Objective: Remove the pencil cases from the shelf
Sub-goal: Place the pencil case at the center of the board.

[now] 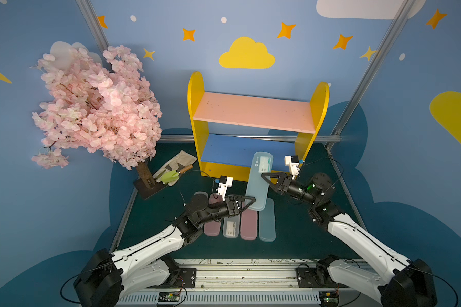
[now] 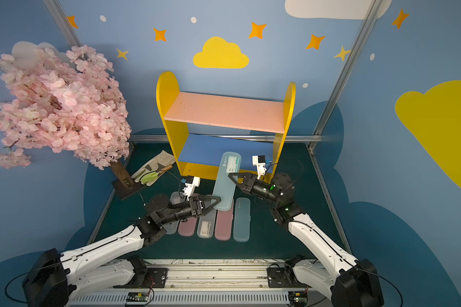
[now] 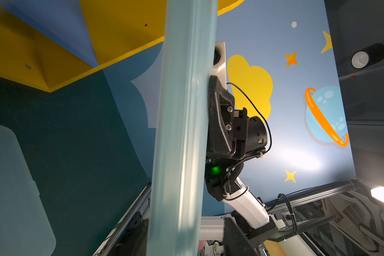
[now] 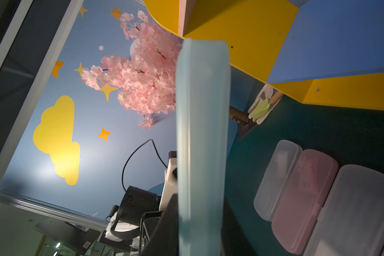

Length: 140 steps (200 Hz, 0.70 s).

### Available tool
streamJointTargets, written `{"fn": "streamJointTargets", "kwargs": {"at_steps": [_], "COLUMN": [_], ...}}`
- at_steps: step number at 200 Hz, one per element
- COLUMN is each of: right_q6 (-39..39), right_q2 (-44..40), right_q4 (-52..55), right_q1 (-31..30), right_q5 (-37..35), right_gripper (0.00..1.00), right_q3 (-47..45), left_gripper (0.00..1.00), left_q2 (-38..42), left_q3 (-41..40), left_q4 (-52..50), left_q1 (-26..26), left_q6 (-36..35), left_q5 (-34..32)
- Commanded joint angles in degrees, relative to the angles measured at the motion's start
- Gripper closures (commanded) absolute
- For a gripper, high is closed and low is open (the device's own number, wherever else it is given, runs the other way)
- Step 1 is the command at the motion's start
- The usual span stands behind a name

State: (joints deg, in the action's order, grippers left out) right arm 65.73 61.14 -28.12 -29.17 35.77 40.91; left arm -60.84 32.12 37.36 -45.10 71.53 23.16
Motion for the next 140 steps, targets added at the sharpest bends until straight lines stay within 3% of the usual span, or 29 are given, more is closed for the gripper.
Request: {"fn": "streamJointTargets", "kwargs": {"at_steps": [1, 30, 76, 102, 140], "right_q6": [-1.74, -8.10, -25.83, -32.22, -34.82], "right_q2": [-0.97, -4.13, -11.10, -14.26, -14.76], "right_q4": [1.41, 12.81, 39.44, 48.91, 52.33], "right_q1": [-0.01, 0.93, 4.30, 7.47, 12.20], "right_q5": [0.08, -2.22, -11.51, -15.41, -13.78], "right_gripper": [0.84, 0.85, 0.85, 0.85, 0.84], "right_q3": [-1.18, -1.79, -3.43, -6.23, -10.28], "left_gripper": [0.16, 0.06, 0.01, 0.00, 0.00], "left_q2": [1.38, 5.32, 14.41, 19.26, 22.64], "left_q3": [2.29, 2.34, 1.75, -0.53, -2.79], "left_q4": [-4.15, -16.94, -36.63, -39.50, -40.18], "left_q1": [0.11, 0.99, 1.49, 1.55, 2.08], "left_q6": [-1.35, -3.74, -10.47, -12.70, -13.43], "left_q5": [-3.15, -9.31, -21.26, -25.46, -27.95]}}
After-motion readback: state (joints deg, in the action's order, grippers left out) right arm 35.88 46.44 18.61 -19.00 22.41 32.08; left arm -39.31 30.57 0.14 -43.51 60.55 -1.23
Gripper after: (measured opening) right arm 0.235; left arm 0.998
